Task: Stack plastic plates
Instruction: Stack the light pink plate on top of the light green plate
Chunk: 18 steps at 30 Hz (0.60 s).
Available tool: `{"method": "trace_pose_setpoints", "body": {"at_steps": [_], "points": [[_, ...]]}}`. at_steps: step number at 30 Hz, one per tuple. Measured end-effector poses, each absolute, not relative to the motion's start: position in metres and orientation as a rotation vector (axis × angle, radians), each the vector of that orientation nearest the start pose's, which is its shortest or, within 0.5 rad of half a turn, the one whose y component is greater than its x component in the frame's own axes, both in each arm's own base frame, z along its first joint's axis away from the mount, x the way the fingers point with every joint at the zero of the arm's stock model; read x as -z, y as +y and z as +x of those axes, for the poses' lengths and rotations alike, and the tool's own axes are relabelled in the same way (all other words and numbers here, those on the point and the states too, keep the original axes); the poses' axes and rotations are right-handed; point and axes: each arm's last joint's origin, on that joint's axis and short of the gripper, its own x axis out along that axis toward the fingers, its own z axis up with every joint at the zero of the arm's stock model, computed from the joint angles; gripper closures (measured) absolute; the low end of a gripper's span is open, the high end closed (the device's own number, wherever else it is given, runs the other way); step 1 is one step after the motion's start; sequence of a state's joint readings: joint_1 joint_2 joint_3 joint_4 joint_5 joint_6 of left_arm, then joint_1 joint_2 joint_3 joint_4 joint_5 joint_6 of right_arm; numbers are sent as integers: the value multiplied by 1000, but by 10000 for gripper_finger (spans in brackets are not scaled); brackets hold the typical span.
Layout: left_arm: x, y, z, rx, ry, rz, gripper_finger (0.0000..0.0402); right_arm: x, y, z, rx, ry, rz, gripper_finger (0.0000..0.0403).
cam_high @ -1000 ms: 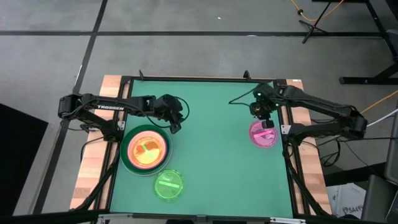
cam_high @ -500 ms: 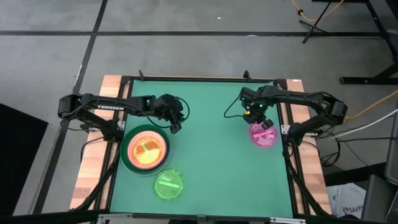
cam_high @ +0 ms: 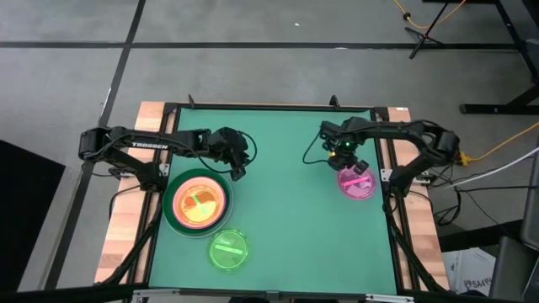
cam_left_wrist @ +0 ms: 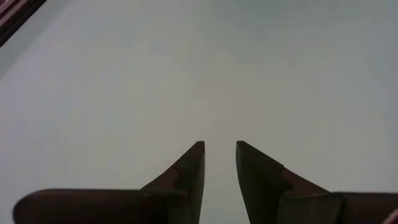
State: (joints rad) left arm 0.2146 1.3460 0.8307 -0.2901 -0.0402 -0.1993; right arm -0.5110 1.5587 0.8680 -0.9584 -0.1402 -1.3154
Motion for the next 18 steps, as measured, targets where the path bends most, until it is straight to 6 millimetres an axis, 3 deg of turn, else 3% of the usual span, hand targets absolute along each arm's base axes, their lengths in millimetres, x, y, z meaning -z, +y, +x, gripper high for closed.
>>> {"method": "trace_pose_setpoints", "body": {"at_steps": [9,18], "points": [[-223,59,264,-321,779,-258,317,-148,-114,211,-770,1444,-468,308],[-223,59,264,-321,778,-258,317,-147,-114,211,-794,1438,-483,308]]}}
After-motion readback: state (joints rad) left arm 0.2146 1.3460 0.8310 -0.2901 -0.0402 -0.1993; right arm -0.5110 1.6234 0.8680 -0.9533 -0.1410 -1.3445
